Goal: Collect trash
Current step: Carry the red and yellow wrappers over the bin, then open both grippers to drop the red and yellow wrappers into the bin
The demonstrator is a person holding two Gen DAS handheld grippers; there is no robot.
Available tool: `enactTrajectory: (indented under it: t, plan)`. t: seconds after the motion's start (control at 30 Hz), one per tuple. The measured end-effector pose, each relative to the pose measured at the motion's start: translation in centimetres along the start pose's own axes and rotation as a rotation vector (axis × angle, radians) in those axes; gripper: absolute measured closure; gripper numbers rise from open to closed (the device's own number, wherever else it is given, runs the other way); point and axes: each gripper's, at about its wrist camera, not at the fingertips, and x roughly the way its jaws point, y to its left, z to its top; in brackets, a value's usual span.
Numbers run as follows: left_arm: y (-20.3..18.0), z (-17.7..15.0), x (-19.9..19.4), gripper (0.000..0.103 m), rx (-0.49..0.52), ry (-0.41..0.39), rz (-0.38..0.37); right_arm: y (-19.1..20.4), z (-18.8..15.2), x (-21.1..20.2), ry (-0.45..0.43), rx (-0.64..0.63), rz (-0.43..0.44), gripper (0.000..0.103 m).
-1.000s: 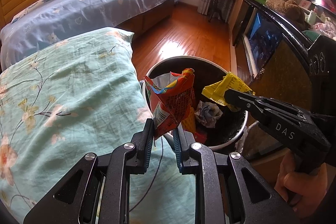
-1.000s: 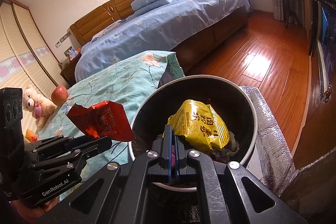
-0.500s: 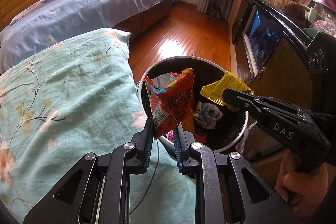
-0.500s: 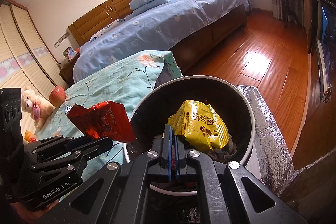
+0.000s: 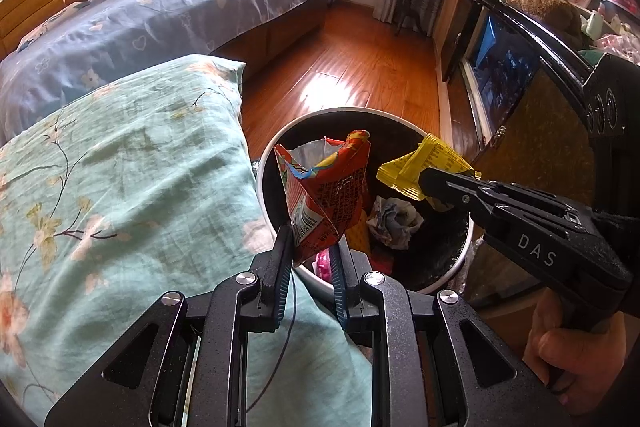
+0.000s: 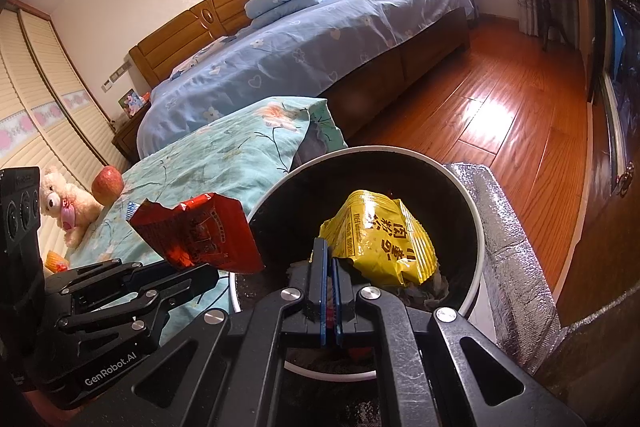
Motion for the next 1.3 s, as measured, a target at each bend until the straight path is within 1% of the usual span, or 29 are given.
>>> enactTrajectory:
  t: [1.3]
  plan:
    - [-0.8, 0.4, 1.4, 0.086, 0.013, 0.019, 0.007, -0.6, 0.2, 1.0, 0.023, 0.019, 0.001, 0.101]
